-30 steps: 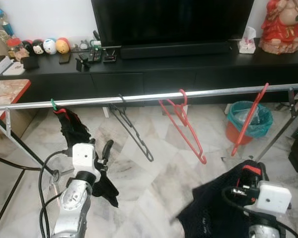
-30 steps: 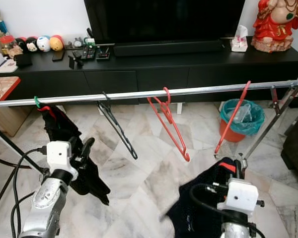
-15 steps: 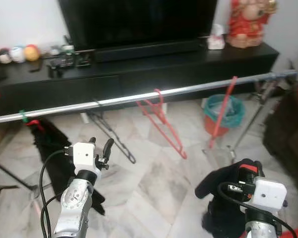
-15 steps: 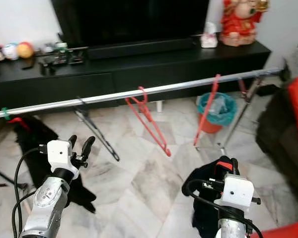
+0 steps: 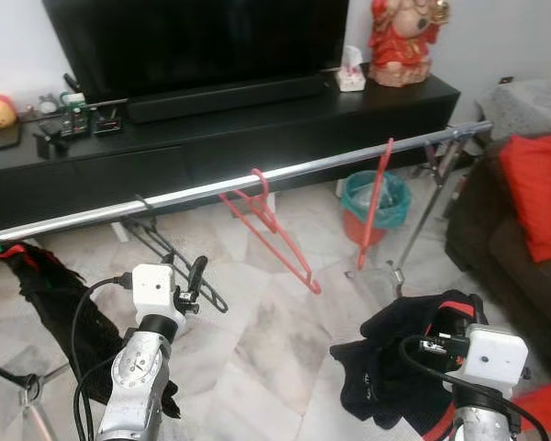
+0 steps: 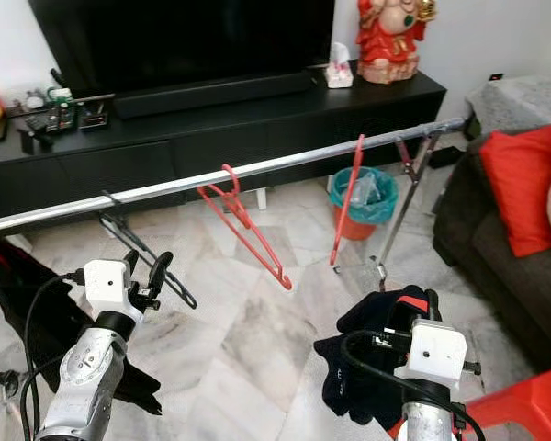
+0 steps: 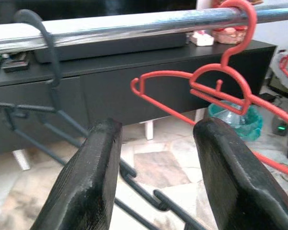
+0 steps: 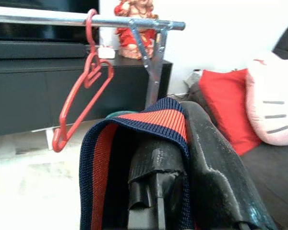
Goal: Hang hanger
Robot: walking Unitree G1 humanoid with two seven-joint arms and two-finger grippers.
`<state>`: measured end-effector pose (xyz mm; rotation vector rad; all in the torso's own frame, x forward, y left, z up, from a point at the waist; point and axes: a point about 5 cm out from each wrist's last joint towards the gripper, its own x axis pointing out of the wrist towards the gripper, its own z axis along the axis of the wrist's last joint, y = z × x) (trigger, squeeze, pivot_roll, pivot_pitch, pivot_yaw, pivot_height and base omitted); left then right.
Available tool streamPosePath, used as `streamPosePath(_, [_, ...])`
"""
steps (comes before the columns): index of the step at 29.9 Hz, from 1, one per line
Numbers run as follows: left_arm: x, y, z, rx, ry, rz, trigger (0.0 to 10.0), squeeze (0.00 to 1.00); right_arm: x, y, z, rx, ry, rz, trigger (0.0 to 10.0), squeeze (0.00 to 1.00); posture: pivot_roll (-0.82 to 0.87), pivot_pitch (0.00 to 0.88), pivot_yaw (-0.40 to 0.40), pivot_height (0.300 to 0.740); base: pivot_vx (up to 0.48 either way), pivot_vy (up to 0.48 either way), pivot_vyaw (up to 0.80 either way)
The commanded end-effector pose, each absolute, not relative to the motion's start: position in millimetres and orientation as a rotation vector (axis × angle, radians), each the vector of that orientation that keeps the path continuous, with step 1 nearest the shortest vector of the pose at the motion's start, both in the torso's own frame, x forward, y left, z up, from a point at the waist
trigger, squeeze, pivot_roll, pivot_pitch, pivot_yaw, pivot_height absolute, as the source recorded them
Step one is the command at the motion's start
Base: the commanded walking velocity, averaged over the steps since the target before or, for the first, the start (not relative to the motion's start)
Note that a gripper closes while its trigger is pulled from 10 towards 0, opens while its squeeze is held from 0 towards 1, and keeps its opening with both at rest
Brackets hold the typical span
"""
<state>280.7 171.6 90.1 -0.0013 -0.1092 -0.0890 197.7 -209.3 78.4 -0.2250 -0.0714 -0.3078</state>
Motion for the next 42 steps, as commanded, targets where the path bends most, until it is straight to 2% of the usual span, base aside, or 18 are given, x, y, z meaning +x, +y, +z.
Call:
streamPosePath(1, [279.5,175.1,91.6,-0.001,-0.121,-0.078,10.0,0.0,200.6,-206.6,87.3,-0.226,-0.111,-0.298,10.0,0.0,-0.08,0.0,0.058,0.74,0.0,0.0,-0.8])
streamPosePath(6, [279.8,174.2,91.4,-0.004,-0.121,-0.083,10.0,0.0,202.7,-204.7,88.2,-0.227,-0.114,-0.29,10.0,0.0,-0.08,0.0,0.057,0.74,0.0,0.0,-0.8])
streamPosePath(17, [279.2,174.1,92.1,-0.003,-0.127,-0.092,10.0,0.0,202.6,-200.2,86.8,-0.232,-0.111,-0.275,10.0,0.0,-0.08,0.0,0.064,0.74,0.0,0.287,-0.8])
streamPosePath(26, [278.4,174.1,95.2,0.001,-0.142,-0.097,10.0,0.0,202.3,-199.1,86.9,-0.23,-0.112,-0.273,10.0,0.0,-0.08,0.0,0.066,0.74,0.0,0.0,-0.8])
streamPosePath(42, [267.6,176.4,100.5,0.069,-0.156,-0.136,10.0,0.0,202.0,-197.3,86.9,-0.226,-0.122,-0.256,10.0,0.0,-0.07,0.0,0.062,0.74,0.0,0.0,-0.06])
